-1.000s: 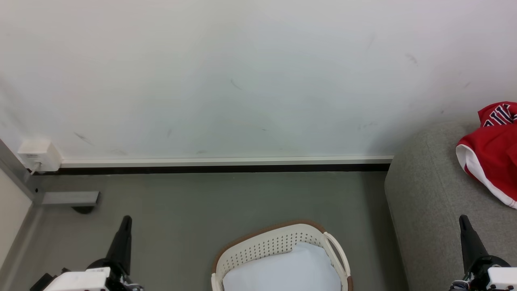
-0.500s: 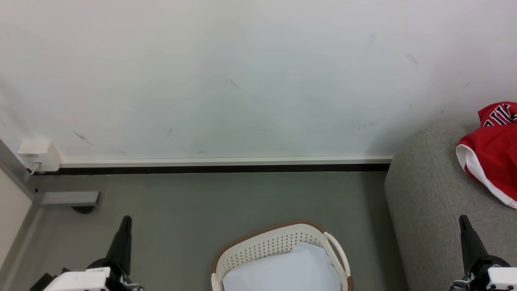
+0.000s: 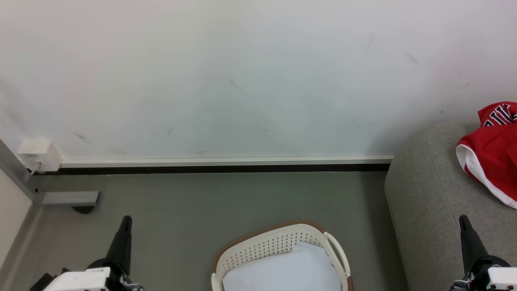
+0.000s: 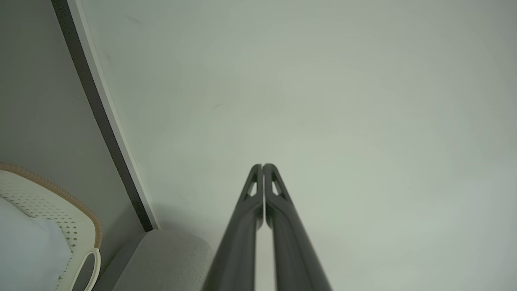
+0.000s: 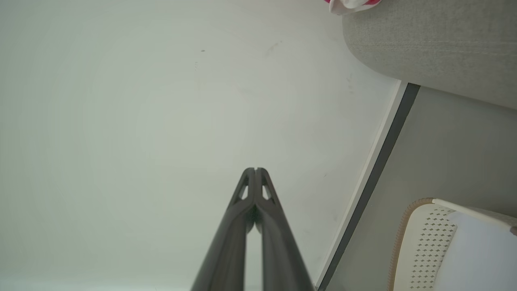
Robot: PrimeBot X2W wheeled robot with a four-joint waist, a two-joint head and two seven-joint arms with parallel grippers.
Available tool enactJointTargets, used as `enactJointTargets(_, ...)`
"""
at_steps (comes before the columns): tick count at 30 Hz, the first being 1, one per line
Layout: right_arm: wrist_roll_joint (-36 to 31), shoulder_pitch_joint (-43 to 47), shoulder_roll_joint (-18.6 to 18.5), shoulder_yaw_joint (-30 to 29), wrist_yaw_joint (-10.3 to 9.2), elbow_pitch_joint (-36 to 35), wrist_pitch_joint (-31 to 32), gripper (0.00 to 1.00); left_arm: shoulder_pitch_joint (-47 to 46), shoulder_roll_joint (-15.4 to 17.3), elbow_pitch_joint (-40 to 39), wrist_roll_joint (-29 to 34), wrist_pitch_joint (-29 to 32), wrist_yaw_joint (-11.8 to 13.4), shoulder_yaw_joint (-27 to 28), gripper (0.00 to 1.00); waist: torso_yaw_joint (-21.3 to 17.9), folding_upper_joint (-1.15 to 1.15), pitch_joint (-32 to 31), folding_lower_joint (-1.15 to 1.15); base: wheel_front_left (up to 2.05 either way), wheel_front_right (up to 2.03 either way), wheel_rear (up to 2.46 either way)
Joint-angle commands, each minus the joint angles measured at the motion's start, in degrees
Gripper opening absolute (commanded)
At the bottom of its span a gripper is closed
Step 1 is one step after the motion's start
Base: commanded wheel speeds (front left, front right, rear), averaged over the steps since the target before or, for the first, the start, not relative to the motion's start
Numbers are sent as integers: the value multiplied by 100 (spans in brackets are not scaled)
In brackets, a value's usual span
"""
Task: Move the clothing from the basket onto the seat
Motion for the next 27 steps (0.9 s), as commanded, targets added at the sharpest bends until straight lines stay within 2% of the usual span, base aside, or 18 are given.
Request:
enactJointTargets(1, -54, -76, -3, -25, -12, -19, 22, 0, -42, 39, 1, -83, 23, -28, 10, 0, 0, 0, 0, 0, 0, 0, 0)
enactJointTargets(27, -56, -76, -2, -26, -12, -19, 22, 0, -42, 39, 0, -83, 23, -28, 10, 0, 0, 0, 0, 0, 0, 0, 0)
